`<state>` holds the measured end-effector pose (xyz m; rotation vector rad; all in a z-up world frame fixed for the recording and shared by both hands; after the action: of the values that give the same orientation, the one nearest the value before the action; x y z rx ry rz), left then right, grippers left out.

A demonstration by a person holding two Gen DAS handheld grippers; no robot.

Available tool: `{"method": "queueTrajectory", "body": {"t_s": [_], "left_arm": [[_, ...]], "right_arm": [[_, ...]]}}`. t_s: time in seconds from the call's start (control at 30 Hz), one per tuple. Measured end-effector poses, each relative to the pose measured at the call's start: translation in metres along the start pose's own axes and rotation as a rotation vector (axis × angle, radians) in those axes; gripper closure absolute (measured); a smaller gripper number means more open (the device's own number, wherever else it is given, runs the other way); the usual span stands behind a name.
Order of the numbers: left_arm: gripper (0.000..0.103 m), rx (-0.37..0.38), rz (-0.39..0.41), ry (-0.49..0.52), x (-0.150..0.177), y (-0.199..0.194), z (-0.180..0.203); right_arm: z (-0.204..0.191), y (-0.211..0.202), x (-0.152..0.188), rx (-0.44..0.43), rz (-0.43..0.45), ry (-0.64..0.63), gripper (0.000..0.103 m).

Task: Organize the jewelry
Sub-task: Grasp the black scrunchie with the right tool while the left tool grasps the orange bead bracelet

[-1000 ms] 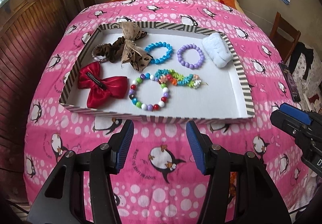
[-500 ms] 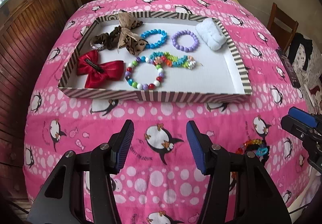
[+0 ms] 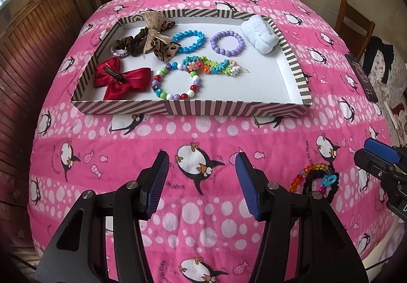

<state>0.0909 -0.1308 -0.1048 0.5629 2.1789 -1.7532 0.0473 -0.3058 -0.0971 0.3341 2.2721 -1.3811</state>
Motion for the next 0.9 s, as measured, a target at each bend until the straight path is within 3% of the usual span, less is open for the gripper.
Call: {"method": "queueTrajectory", "body": {"t_s": [0.2, 0.4, 0.9], "left_arm": [[0.049, 0.049, -0.03, 0.001, 0.007, 0.0, 0.008], [0.049, 0.228, -0.136, -0.016, 0.023, 0.006, 0.023], [0.049, 0.337, -0.216, 0.046, 0.033, 0.011, 0.061]], "right_arm": [[0.005, 0.0, 0.008, 0.003, -0.01, 0.007, 0.063], [0.016, 0.004, 0.029, 0.019, -0.049, 0.01, 0.063], [0.031, 0.019, 0.057, 0.025, -0.101, 0.002, 0.063]]}}
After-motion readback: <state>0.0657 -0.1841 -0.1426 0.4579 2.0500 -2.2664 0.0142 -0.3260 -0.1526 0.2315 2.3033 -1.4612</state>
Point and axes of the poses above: each gripper's, at about its wrist camera, not at the fingertips, and y roughly the way its jaws point, z to its right, x to its underside, the point moved 9 cm from there along y, roughly the way its jaws point, and after that the axes turned 14 degrees about -x, right-handed, at the moved point
